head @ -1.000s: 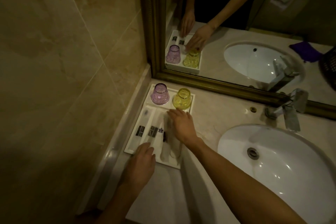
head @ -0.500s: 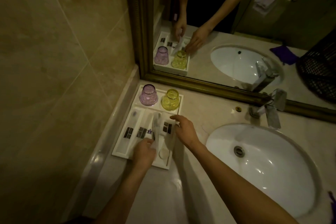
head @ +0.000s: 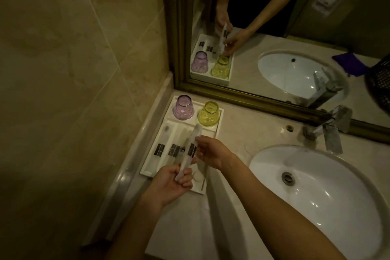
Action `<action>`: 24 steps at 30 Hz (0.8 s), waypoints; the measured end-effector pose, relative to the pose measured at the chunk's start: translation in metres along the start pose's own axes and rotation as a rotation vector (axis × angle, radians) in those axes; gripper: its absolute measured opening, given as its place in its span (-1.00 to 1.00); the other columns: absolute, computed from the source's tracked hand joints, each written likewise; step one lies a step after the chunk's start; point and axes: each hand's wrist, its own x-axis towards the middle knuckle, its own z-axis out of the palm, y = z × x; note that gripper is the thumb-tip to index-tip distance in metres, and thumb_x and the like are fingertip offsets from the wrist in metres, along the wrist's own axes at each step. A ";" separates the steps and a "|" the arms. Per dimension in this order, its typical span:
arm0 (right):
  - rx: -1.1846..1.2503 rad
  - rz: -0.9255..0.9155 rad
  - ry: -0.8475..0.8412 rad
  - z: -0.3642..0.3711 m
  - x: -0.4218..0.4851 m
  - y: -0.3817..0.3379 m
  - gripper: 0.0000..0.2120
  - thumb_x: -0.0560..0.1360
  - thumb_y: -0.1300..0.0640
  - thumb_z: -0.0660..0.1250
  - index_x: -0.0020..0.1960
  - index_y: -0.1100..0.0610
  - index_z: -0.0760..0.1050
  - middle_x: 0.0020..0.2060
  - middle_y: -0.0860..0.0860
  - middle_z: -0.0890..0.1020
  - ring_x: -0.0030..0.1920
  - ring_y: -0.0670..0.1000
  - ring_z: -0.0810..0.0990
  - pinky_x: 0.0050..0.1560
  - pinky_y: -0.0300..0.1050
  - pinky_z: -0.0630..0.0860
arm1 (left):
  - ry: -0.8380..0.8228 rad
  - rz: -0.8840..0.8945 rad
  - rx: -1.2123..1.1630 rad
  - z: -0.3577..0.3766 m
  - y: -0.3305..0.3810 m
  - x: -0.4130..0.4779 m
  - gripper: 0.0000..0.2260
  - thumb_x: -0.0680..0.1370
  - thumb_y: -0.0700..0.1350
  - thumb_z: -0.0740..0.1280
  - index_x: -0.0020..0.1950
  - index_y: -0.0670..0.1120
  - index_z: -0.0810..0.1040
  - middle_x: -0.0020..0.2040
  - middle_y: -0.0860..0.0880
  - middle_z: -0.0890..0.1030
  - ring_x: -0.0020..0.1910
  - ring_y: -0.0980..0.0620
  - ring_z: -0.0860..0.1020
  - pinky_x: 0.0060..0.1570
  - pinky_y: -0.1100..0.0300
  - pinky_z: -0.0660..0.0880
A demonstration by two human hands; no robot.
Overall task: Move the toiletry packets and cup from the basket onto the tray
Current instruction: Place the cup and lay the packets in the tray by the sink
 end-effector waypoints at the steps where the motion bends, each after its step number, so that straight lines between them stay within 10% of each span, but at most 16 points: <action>1: 0.010 -0.004 0.008 -0.002 0.001 0.000 -0.88 0.60 0.27 0.26 -0.10 0.12 0.45 -0.32 0.03 0.36 -0.40 -0.08 0.26 -0.40 -0.25 0.15 | 0.004 -0.002 0.014 -0.003 -0.001 -0.001 -0.52 0.46 -0.33 0.04 0.37 -0.31 0.39 -0.30 -0.10 0.35 -0.48 0.06 0.23 -0.40 0.17 0.20; 11: -0.347 -0.178 0.100 -0.001 0.005 -0.007 -0.91 0.55 0.30 0.42 -0.09 0.32 0.55 -0.39 0.13 0.52 -0.44 -0.03 0.45 -0.41 -0.21 0.40 | 0.539 0.392 0.915 0.006 -0.010 -0.001 -0.85 0.56 -0.10 0.36 0.06 -0.13 0.64 -0.16 -0.08 0.73 -0.10 -0.08 0.68 0.01 -0.04 0.59; 16: -0.561 -0.234 0.240 -0.001 0.017 -0.009 -0.75 0.52 0.33 0.42 -0.32 0.25 0.51 -0.39 0.19 0.59 -0.50 -0.03 0.47 -0.48 -0.21 0.45 | 0.711 0.590 1.378 -0.004 -0.010 0.007 -0.79 0.55 -0.16 0.36 0.19 -0.07 0.59 0.05 0.02 0.61 0.06 0.03 0.57 -0.05 0.25 0.47; 24: -0.834 -0.250 0.354 -0.002 0.033 -0.001 -0.85 0.42 0.32 0.46 -0.25 0.41 0.66 -0.24 0.32 0.71 -0.41 0.00 0.55 -0.28 -0.14 0.57 | 0.455 0.966 2.201 -0.054 -0.035 0.000 -0.57 0.33 -0.18 0.57 0.18 -0.10 0.62 0.16 -0.07 0.64 0.14 0.03 0.60 0.12 0.10 0.57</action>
